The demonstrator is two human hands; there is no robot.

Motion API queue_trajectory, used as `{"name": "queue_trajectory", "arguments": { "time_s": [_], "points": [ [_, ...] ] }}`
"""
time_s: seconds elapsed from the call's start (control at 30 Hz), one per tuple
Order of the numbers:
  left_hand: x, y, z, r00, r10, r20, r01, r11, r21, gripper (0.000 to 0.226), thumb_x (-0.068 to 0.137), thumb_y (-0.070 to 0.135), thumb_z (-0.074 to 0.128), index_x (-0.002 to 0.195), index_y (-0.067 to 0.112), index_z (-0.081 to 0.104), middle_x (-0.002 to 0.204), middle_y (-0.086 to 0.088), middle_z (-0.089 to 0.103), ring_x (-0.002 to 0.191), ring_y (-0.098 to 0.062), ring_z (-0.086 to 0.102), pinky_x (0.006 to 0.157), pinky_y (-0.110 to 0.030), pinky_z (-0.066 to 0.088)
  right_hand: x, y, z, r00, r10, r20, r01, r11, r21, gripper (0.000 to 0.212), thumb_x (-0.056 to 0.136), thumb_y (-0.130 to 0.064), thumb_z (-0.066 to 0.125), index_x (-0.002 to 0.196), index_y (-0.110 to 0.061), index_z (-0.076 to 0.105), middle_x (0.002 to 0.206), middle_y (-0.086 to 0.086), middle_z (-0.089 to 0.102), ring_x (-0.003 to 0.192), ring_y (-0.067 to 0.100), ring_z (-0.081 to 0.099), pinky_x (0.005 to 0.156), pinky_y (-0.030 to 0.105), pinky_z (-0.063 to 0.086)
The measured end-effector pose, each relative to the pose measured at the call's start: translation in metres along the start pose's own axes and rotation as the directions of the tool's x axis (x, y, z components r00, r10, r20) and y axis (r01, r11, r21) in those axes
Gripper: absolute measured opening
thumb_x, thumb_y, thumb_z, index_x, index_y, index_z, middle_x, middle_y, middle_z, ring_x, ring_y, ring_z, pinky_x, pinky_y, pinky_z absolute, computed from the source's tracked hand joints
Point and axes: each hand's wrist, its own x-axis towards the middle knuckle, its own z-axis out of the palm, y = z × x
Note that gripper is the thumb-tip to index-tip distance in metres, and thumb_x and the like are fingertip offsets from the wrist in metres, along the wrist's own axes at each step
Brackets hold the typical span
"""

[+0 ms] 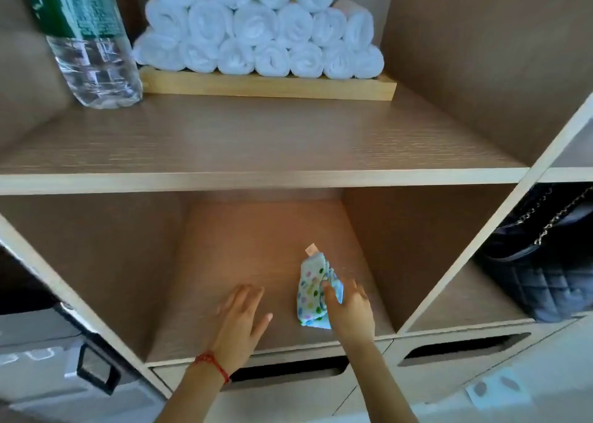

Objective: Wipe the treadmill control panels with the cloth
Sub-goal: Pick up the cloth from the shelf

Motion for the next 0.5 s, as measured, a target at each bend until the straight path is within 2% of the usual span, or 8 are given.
{"name": "queue_trajectory", "arguments": {
  "time_s": [0.03, 0.07, 0.1, 0.2, 0.37, 0.5],
  "points": [
    [0.003, -0.003, 0.006, 0.999, 0.007, -0.038, -0.008, 1.000, -0.026, 0.072, 0.096, 0.057, 0.014, 0.111, 0.009, 0.065, 0.110, -0.013, 0.066, 0.101, -0.035, 0.062, 0.075, -0.053, 0.053, 0.004, -0.004, 0.005, 0.999, 0.033, -0.018, -0.033, 0.999, -0.017, 0.043, 0.090, -0.041, 0.048, 0.123, -0.012, 0.049, 0.120, 0.008, 0.056, 0.111, 0.025, 0.052, 0.092, 0.040, 0.046],
    [0.006, -0.003, 0.003, 1.000, -0.002, 0.011, 0.002, 0.999, -0.050, 0.072, 0.096, 0.057, 0.014, 0.109, 0.009, 0.066, 0.108, -0.014, 0.066, 0.100, -0.035, 0.063, 0.073, -0.053, 0.053, 0.009, -0.006, 0.010, 0.998, 0.056, -0.032, -0.058, 0.998, -0.041, 0.047, 0.090, -0.044, 0.046, 0.126, -0.014, 0.046, 0.124, 0.008, 0.054, 0.114, 0.026, 0.050, 0.095, 0.041, 0.044],
    [0.010, -0.005, 0.007, 1.000, 0.008, -0.026, -0.009, 0.999, -0.032, 0.071, 0.096, 0.056, 0.015, 0.107, 0.009, 0.067, 0.106, -0.014, 0.067, 0.098, -0.035, 0.064, 0.072, -0.052, 0.053, 0.013, -0.009, 0.016, 0.997, 0.064, -0.032, -0.066, 0.996, -0.062, 0.050, 0.090, -0.046, 0.044, 0.129, -0.014, 0.043, 0.127, 0.008, 0.052, 0.117, 0.026, 0.048, 0.097, 0.042, 0.042],
    [0.020, -0.007, 0.009, 1.000, 0.018, -0.023, -0.017, 1.000, 0.024, 0.062, 0.093, 0.053, 0.025, 0.105, 0.011, 0.069, 0.105, -0.011, 0.068, 0.096, -0.031, 0.065, 0.072, -0.047, 0.054, 0.022, -0.015, 0.031, 0.992, 0.124, -0.008, -0.125, 0.988, -0.086, 0.057, 0.089, -0.052, 0.041, 0.132, -0.014, 0.038, 0.132, 0.008, 0.048, 0.121, 0.026, 0.045, 0.097, 0.041, 0.040],
    [0.030, -0.015, 0.019, 1.000, 0.005, 0.028, -0.004, 0.999, -0.045, 0.074, 0.096, 0.057, 0.014, 0.109, 0.008, 0.067, 0.111, -0.015, 0.065, 0.101, -0.035, 0.063, 0.078, -0.052, 0.051, 0.030, -0.013, 0.054, 0.981, 0.185, -0.060, -0.191, 0.973, -0.129, 0.067, 0.087, -0.058, 0.041, 0.136, -0.014, 0.028, 0.137, 0.010, 0.042, 0.126, 0.027, 0.040, 0.101, 0.042, 0.035],
    [0.033, -0.018, 0.020, 0.996, 0.028, 0.082, -0.023, 0.998, -0.061, 0.071, 0.096, 0.057, 0.015, 0.112, 0.010, 0.065, 0.114, -0.011, 0.064, 0.103, -0.030, 0.061, 0.082, -0.044, 0.050, 0.036, -0.003, 0.059, 0.975, 0.203, -0.087, -0.217, 0.951, -0.219, 0.069, 0.088, -0.058, 0.039, 0.136, -0.010, 0.030, 0.137, 0.010, 0.042, 0.126, 0.026, 0.039, 0.101, 0.039, 0.035]
  ]
}}
